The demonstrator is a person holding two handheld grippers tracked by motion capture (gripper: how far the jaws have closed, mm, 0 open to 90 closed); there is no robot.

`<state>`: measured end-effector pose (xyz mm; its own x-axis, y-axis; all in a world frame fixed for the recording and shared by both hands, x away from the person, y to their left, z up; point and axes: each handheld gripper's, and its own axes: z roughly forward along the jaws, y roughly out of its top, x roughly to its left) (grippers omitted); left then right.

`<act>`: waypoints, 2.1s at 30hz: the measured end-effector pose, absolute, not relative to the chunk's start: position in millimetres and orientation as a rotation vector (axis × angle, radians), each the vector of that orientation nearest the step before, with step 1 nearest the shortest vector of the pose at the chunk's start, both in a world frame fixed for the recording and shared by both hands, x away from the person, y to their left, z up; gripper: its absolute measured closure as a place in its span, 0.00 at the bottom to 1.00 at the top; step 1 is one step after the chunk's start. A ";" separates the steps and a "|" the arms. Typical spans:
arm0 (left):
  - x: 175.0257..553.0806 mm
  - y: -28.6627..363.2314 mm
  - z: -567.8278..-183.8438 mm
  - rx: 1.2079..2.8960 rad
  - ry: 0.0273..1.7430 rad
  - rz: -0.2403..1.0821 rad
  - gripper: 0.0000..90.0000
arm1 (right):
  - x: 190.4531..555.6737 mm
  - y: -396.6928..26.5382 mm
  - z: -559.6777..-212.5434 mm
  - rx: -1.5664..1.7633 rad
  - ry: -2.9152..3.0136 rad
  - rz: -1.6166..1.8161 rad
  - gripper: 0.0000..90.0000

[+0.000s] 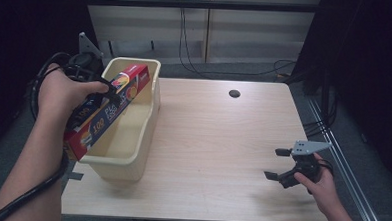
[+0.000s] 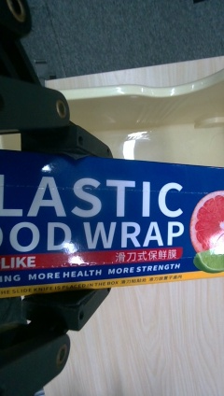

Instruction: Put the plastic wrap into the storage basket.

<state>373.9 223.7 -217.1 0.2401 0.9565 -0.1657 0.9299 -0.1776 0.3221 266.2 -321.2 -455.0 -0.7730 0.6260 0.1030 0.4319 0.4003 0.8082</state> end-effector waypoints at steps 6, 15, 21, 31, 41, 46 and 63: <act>375.1 225.6 -225.6 2.162 1.754 0.094 0.45 | 266.8 -319.8 -455.1 0.931 2.442 1.309 0.02; 376.4 226.5 -237.8 2.154 1.781 0.089 0.45 | 267.7 -319.0 -455.4 0.927 2.447 1.312 0.02; 377.5 227.2 -243.9 2.163 1.785 0.088 0.45 | 267.8 -318.1 -455.5 0.924 2.445 1.316 0.02; 377.8 228.6 -254.8 2.150 1.811 0.072 0.45 | 267.6 -317.4 -455.5 0.926 2.451 1.312 0.02; 379.6 229.9 -267.3 2.130 1.839 0.049 0.45 | 267.5 -317.2 -455.5 0.921 2.454 1.310 0.02; 380.3 231.3 -272.9 2.132 1.852 0.040 0.45 | 267.5 -317.2 -455.7 0.921 2.455 1.311 0.02; 382.0 231.4 -295.0 2.115 1.877 0.011 0.45 | 268.0 -316.8 -455.4 0.909 2.457 1.314 0.02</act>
